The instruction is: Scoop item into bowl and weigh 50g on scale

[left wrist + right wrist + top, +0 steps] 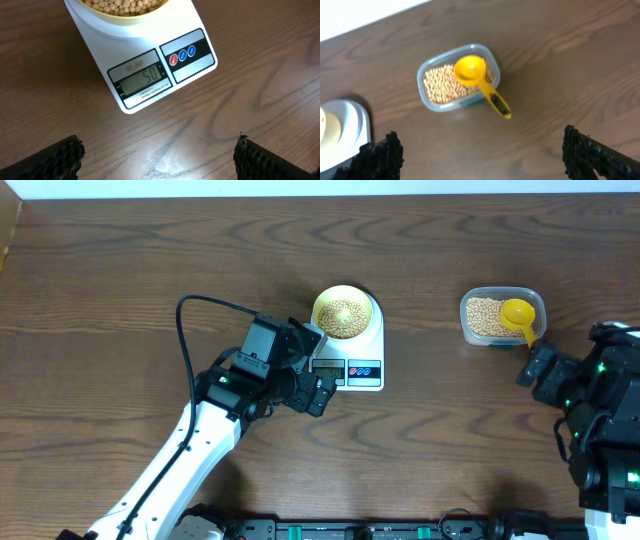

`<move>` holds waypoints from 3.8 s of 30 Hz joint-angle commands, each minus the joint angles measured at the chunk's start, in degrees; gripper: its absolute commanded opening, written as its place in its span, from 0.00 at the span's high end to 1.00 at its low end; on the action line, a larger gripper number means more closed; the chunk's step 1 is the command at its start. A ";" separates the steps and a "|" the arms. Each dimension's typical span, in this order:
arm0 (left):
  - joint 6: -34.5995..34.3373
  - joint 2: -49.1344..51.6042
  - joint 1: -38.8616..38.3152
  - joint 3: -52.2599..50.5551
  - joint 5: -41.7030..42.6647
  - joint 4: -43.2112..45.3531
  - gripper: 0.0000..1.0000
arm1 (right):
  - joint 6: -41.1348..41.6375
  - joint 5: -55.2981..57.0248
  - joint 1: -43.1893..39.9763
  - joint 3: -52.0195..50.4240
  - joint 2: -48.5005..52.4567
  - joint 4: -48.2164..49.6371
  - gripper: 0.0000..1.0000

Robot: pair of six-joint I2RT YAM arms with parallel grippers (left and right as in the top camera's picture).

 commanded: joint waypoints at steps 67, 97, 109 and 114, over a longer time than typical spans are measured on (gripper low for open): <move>0.55 0.37 -0.07 0.85 0.46 -0.15 0.02 | -24.28 4.52 8.50 -48.41 -39.54 43.82 0.01; 0.55 0.37 -0.07 0.85 0.46 -0.15 0.02 | -32.41 -2.84 11.26 -53.62 -45.88 42.84 0.01; 0.55 0.37 -0.07 0.85 0.46 -0.15 0.02 | -24.87 -2.51 8.90 -53.62 -45.88 42.93 0.01; 0.52 0.37 -0.07 0.85 0.46 -0.15 0.02 | -20.92 -2.40 8.74 -53.62 -45.88 42.91 0.01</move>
